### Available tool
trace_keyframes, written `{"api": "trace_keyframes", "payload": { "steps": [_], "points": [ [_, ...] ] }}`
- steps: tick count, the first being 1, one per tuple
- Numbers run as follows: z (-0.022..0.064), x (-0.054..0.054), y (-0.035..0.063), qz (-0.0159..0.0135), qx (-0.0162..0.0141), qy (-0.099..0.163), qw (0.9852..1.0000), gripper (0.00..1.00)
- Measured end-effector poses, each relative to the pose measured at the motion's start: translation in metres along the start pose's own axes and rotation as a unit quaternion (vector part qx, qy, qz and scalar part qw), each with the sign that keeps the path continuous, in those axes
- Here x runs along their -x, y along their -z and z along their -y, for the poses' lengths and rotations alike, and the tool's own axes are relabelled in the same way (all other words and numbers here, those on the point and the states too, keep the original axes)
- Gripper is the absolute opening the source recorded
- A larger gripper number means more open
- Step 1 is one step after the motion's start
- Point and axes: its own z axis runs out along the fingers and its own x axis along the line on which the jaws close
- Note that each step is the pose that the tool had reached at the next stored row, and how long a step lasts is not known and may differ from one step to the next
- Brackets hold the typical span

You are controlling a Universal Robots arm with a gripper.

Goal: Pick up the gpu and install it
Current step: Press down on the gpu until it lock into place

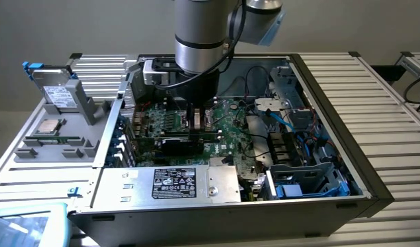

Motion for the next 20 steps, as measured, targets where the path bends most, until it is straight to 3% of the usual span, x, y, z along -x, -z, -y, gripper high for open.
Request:
{"api": "trace_keyframes", "payload": {
  "steps": [2,8,20],
  "points": [
    [-0.0003,0.0,0.0052,0.0011,0.0001,0.0,1.0,0.12],
    [-0.0017,-0.001,0.0261,0.0001,0.0011,0.0,1.0,0.12],
    [-0.0017,-0.001,0.0264,0.0001,0.001,0.0,1.0,0.12]
  ]
}}
